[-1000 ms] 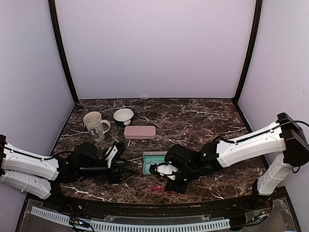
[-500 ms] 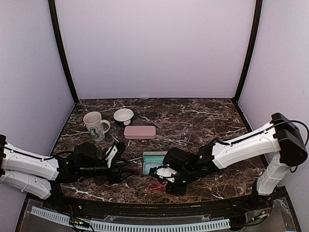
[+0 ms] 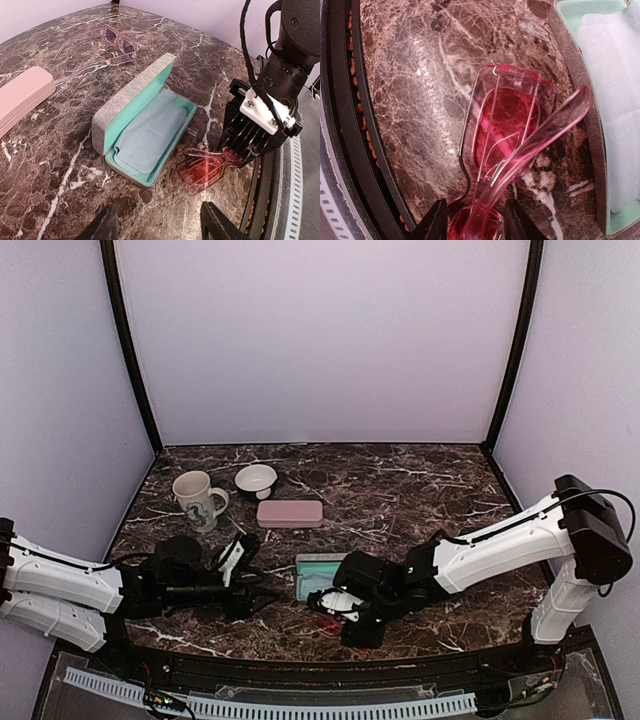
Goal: Organize the sunglasses
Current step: Pick up the sunglasses from the center of the board, then adjust the sunglasses at the center of the board.
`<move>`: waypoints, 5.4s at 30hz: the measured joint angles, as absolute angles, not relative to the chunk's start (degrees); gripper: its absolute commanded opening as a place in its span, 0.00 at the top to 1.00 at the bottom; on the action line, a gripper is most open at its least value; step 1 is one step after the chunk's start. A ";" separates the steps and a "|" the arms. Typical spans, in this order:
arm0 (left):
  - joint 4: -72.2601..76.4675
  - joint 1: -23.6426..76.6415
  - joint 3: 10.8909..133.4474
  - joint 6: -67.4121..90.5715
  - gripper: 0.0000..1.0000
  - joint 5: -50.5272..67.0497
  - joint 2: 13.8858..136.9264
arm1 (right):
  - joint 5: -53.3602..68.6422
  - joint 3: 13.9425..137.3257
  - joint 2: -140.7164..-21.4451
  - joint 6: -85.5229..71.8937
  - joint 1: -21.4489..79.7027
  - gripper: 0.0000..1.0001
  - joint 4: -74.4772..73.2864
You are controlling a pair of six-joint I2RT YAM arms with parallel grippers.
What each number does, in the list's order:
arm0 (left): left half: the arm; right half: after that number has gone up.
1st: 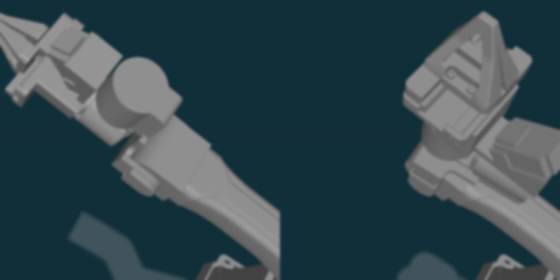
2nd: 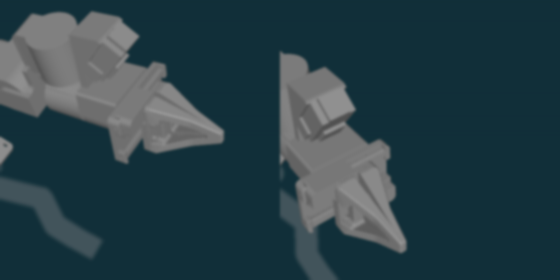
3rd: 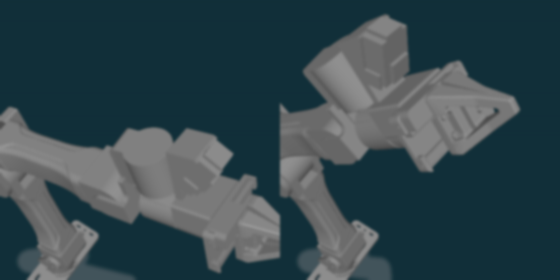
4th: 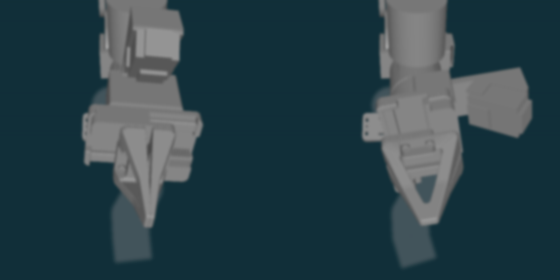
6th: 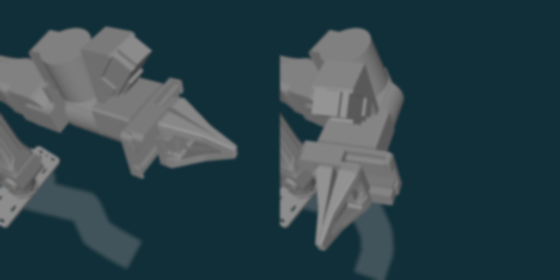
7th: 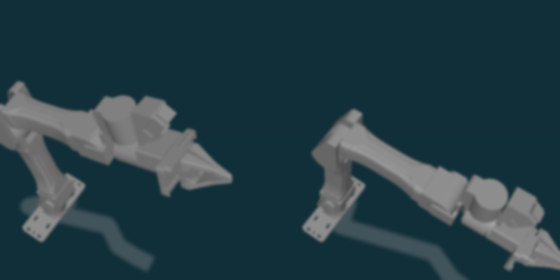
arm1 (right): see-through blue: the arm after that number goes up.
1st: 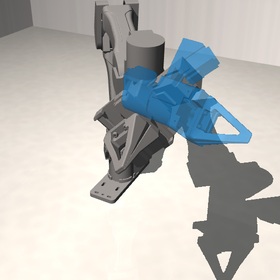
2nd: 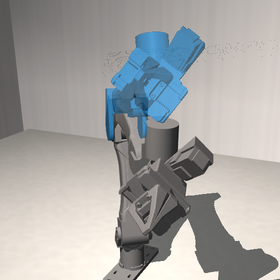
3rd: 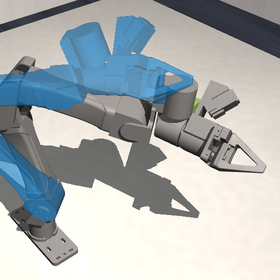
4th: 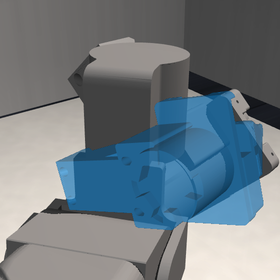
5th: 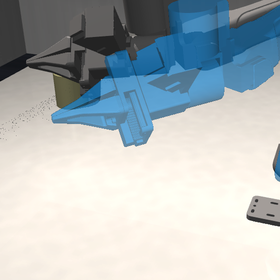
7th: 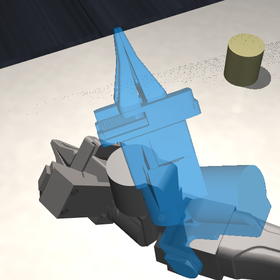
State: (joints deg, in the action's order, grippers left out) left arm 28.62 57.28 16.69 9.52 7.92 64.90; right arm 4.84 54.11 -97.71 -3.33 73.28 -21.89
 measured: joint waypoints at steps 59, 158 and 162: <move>33.82 65.76 15.07 -7.73 0.37 14.02 68.79 | 19.62 54.85 -93.25 -6.94 64.25 1.00 -20.43; 19.49 71.16 32.29 -32.21 0.89 -0.19 89.41 | 29.67 58.28 -95.79 -8.19 65.14 0.22 -23.81; 19.55 71.16 32.29 -31.79 0.90 -0.12 89.32 | 27.24 58.28 -95.18 -7.57 66.17 0.22 -23.92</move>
State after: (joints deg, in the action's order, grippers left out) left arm 19.55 71.16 32.29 -31.79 -0.12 89.32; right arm 27.24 58.28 -95.18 -7.57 66.17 -23.92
